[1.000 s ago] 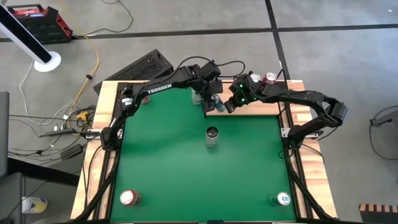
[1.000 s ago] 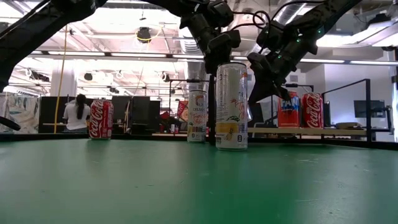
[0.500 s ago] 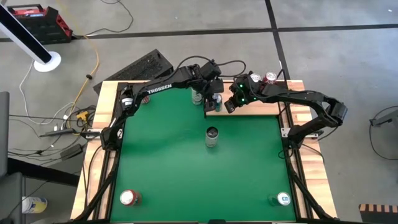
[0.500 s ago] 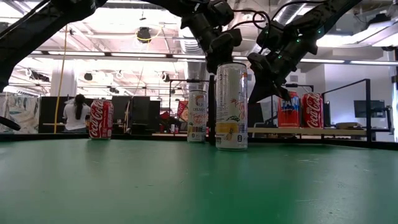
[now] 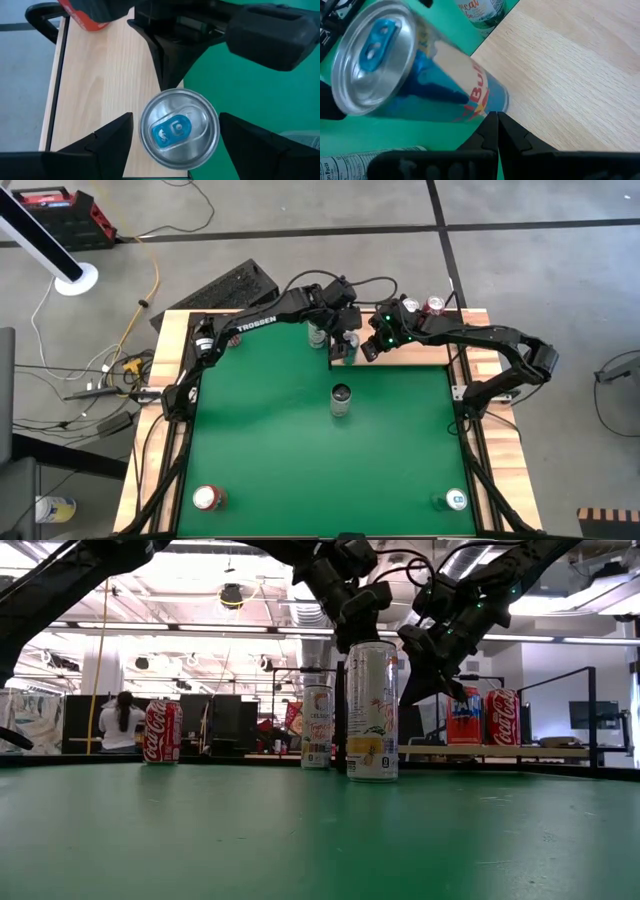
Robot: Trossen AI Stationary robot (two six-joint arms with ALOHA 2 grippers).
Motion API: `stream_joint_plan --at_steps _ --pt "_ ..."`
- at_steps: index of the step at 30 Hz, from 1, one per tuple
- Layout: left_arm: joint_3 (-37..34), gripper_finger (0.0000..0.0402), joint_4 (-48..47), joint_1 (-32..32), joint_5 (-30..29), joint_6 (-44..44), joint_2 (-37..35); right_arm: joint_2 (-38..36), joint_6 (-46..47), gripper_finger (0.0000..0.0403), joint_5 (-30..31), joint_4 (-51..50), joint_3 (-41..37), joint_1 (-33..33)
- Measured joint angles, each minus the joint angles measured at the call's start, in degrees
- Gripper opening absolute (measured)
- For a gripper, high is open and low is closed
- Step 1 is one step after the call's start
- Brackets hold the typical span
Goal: Place canned beverage on shelf
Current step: Put the top blue soda can on the shelf
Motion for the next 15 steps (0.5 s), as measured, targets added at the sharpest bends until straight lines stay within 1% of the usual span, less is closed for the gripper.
stream_joint_plan --at_steps 9,12,15 --pt "0.0 0.0280 -0.1 0.0 -1.4 0.0 0.0 -0.3 -1.5 0.0024 0.0 -0.3 0.0 0.0" --pt "0.0 0.0280 -0.2 0.0 -1.4 -0.1 0.0 -2.2 -2.3 0.0024 0.1 -1.5 0.0 -0.5" --pt "0.0 0.0280 -0.3 0.0 -1.2 -0.2 -0.1 -5.8 -2.7 0.0024 0.2 -3.4 0.0 -1.6"
